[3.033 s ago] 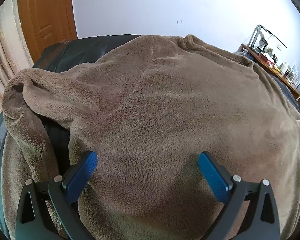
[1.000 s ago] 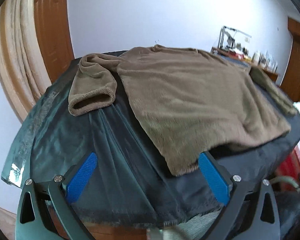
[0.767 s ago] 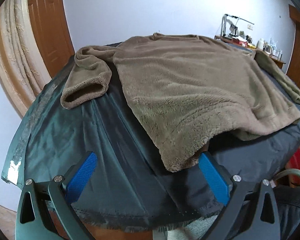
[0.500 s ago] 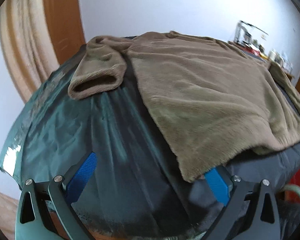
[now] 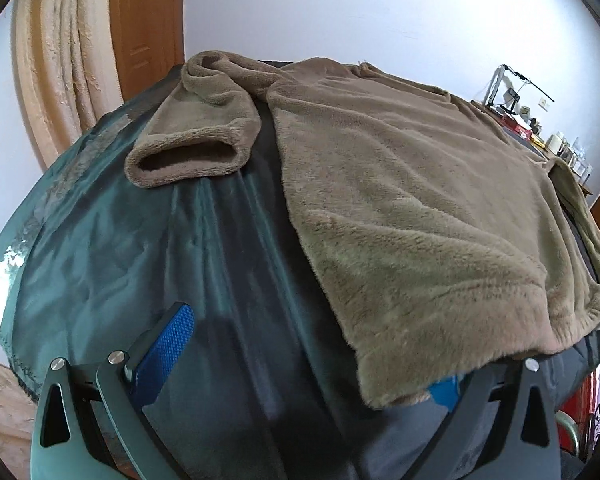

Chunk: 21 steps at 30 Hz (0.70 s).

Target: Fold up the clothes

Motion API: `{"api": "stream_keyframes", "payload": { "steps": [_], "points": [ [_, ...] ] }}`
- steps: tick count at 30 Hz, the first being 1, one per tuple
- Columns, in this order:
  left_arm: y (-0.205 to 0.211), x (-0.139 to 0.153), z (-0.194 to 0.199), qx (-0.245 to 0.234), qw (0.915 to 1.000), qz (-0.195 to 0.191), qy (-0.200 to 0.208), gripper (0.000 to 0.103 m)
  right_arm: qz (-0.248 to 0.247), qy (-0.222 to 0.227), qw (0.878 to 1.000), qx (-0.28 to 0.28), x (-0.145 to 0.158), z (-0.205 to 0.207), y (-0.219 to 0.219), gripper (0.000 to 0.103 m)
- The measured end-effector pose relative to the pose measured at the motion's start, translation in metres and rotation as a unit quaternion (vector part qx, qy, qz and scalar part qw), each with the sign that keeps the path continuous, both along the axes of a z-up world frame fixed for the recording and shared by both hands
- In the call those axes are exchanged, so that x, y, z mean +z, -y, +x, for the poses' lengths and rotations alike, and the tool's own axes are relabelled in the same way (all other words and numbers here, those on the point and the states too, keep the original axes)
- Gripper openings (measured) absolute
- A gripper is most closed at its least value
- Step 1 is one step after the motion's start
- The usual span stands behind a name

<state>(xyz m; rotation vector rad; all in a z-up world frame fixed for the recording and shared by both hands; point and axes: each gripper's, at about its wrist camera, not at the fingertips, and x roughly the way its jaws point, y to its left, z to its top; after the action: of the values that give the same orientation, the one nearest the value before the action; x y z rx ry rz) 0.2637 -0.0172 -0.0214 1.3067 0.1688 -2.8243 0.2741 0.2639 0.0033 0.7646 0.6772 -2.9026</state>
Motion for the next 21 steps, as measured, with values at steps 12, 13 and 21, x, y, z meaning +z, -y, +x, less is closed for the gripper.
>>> {"api": "stream_keyframes", "payload": {
  "steps": [12, 13, 21],
  "points": [
    [-0.02, -0.002, -0.004, -0.001, 0.9992, -0.033, -0.024, 0.102, -0.113, -0.049, 0.991, -0.061, 0.036, -0.023, -0.036, 0.085],
    [-0.021, -0.001, -0.004, 0.005, 0.9985, -0.047, -0.03, 0.102, -0.115, -0.051, 0.99, -0.061, 0.037, -0.023, -0.037, 0.085],
    [-0.008, 0.028, 0.014, 0.045, 0.978, -0.18, -0.096, 0.103, -0.1, -0.069, 0.989, -0.088, 0.045, -0.019, -0.052, 0.085]
  ]
}}
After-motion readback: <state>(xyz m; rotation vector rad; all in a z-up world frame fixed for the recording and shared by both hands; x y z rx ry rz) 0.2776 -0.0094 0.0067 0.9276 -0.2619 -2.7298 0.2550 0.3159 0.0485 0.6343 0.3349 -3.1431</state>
